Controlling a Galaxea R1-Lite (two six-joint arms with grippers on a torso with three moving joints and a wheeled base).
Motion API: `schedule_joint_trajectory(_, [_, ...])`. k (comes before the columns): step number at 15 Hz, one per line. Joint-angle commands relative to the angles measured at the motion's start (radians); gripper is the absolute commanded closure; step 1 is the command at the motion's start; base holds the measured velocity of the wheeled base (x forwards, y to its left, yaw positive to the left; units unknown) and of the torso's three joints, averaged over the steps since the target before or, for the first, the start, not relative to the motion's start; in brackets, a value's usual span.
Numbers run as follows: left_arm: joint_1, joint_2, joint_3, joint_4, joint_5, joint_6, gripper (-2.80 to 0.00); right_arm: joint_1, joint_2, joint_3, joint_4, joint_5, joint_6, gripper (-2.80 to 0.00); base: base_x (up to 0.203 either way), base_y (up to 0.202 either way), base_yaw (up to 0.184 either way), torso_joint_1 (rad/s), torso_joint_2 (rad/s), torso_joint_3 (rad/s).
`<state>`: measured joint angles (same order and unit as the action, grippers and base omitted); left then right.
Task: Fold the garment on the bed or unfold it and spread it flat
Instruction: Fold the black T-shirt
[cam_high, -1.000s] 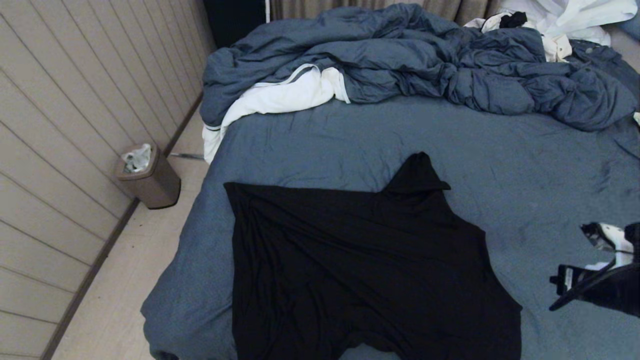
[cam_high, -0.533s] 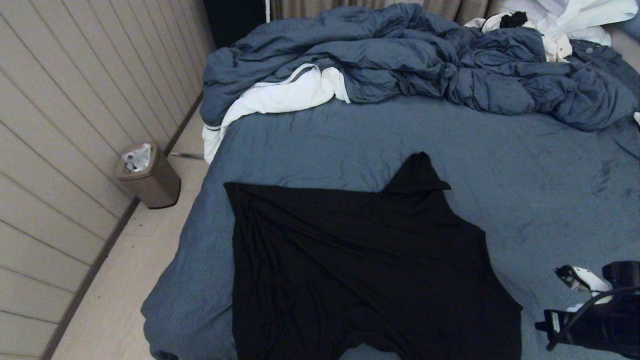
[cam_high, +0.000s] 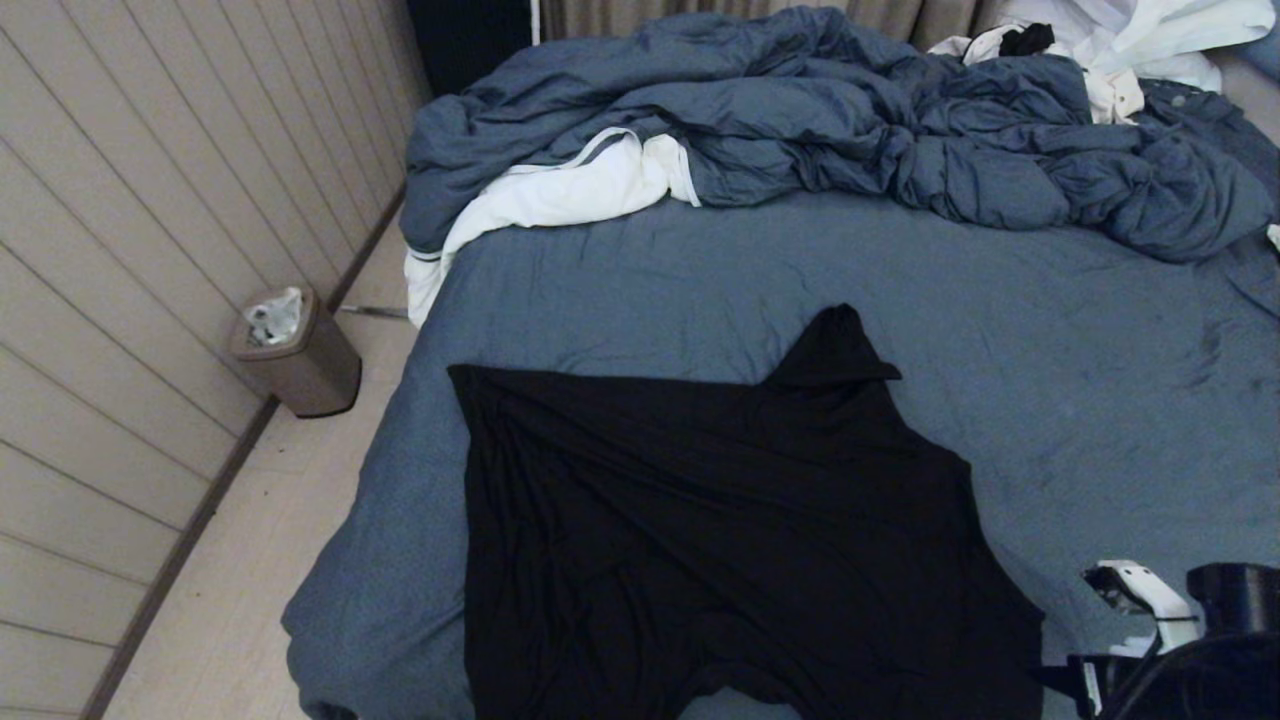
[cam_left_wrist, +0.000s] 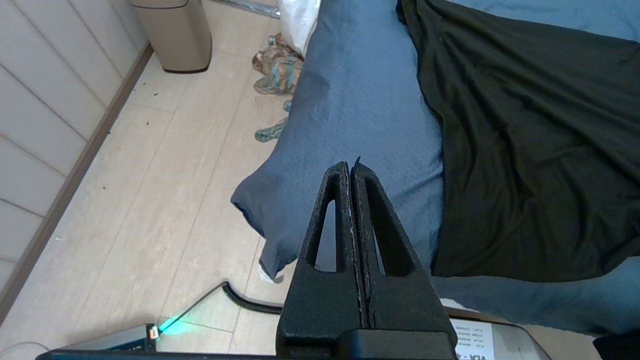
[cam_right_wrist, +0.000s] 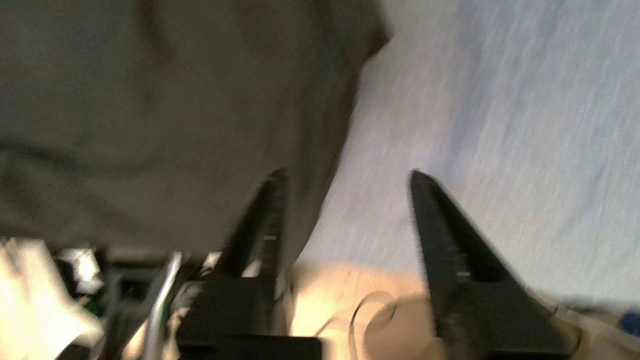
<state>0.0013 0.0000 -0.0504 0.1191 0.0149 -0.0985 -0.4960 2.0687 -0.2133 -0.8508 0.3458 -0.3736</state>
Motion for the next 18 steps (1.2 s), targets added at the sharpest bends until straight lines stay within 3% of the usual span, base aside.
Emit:
schedule_joint_trajectory(1, [0.0, 0.0, 0.0, 0.001, 0.0, -0.001, 0.0, 0.015, 0.159, 0.097, -0.302, 0.007, -0.008, -2.8, 0.0, 0.0, 0.0, 0.0, 0.0, 0.0])
schedule_joint_trajectory(4, [0.0, 0.0, 0.001, 0.001, 0.0, -0.001, 0.0, 0.063, 0.31, 0.201, -0.586, 0.015, 0.002, -2.8, 0.0, 0.0, 0.0, 0.0, 0.0, 0.0])
schedule_joint_trajectory(7, [0.0, 0.0, 0.0, 0.001, 0.0, -0.001, 0.0, 0.086, 0.303, 0.213, -0.625, 0.019, 0.048, -2.8, 0.0, 0.0, 0.0, 0.0, 0.0, 0.0])
schedule_joint_trajectory(8, [0.0, 0.0, 0.0, 0.001, 0.0, -0.001, 0.0, 0.091, 0.305, 0.213, -0.626, 0.019, 0.049, 0.0, 0.0, 0.0, 0.0, 0.0, 0.0, 0.0])
schedule_joint_trajectory(18, [-0.001, 0.0, 0.001, 0.001, 0.0, -0.001, 0.0, 0.139, 0.256, 0.213, -0.629, 0.076, 0.08, 0.0, 0.0, 0.0, 0.0, 0.0, 0.0, 0.0])
